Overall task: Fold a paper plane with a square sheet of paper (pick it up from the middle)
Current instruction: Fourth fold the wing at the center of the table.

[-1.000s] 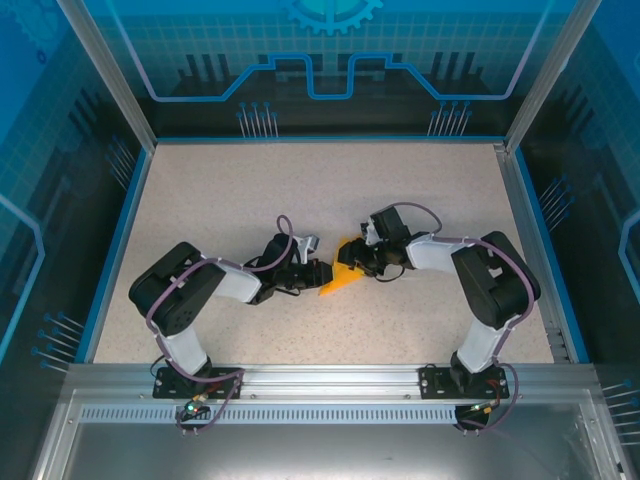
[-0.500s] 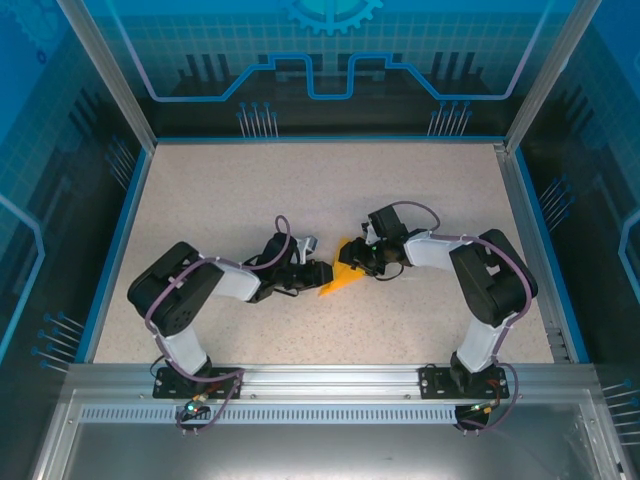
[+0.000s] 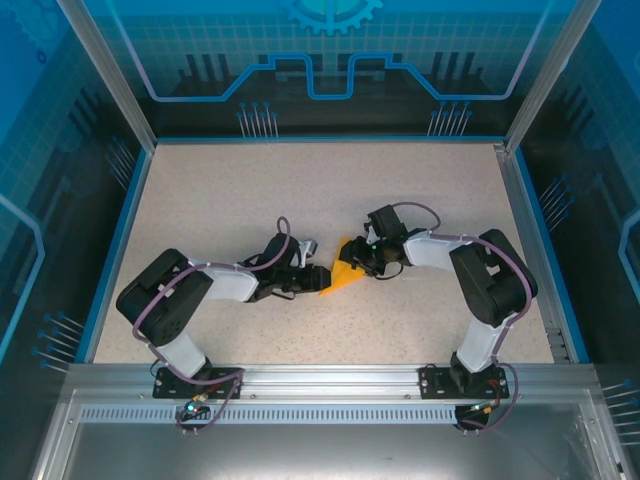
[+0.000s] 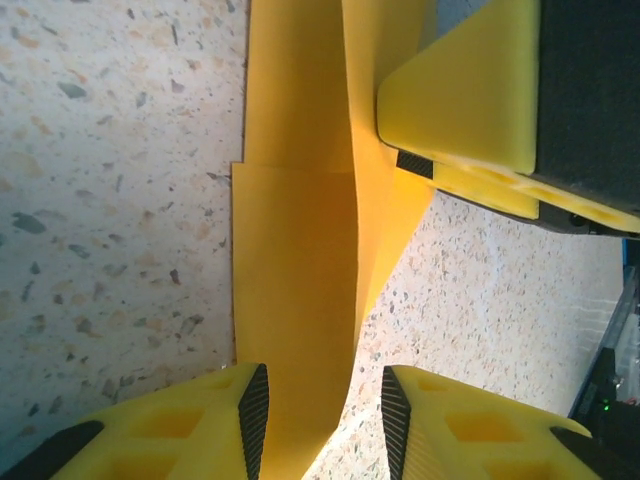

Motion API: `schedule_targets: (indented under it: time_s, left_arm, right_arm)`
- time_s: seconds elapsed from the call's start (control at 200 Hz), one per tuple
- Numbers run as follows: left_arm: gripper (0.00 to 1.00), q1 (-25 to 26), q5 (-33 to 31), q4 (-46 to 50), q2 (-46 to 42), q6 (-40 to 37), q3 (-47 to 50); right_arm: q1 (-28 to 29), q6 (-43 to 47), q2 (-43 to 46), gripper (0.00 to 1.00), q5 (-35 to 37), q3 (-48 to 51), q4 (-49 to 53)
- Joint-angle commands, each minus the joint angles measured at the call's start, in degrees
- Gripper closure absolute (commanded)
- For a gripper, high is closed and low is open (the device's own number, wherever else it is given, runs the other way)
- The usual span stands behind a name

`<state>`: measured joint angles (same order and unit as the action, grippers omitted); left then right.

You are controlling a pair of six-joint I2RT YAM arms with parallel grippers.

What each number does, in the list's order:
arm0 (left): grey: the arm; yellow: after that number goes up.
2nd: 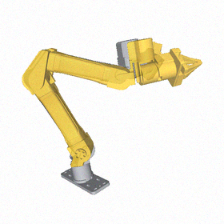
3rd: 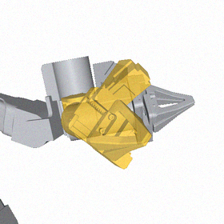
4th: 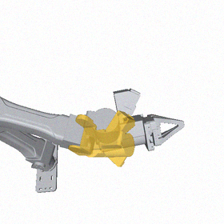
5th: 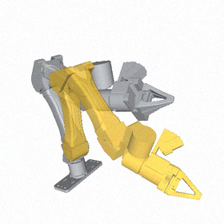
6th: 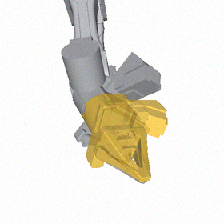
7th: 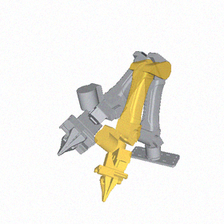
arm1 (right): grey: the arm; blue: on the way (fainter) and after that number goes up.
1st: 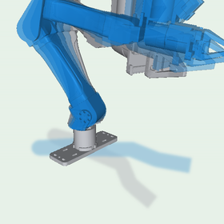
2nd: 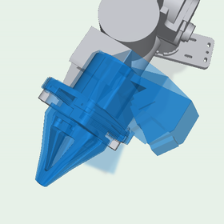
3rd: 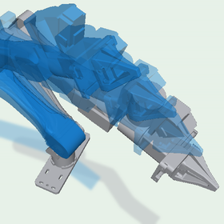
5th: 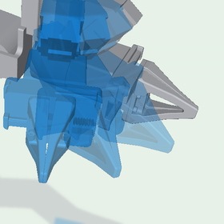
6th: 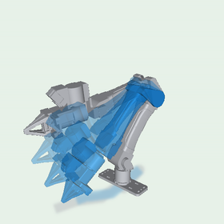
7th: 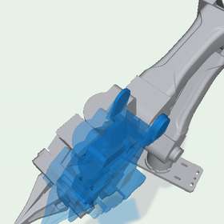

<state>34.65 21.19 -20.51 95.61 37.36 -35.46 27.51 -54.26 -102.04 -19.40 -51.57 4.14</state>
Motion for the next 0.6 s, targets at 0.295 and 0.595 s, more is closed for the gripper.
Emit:
schedule_targets:
  time_s: [0.295,0.595]
  left_arm:
    - [0.66,0.61,-0.54,4.54,0.95,-3.74,-3.99]
    - [0.7,1.02,0.87,4.69,3.56,-4.31,-6.33]
  right_arm:
    - [0.51,-1.82,-2.65,0.52,3.75,-1.68,6.1]
    - [0.54,-1.96,-3.02,0.52,3.75,-2.0,6.58]
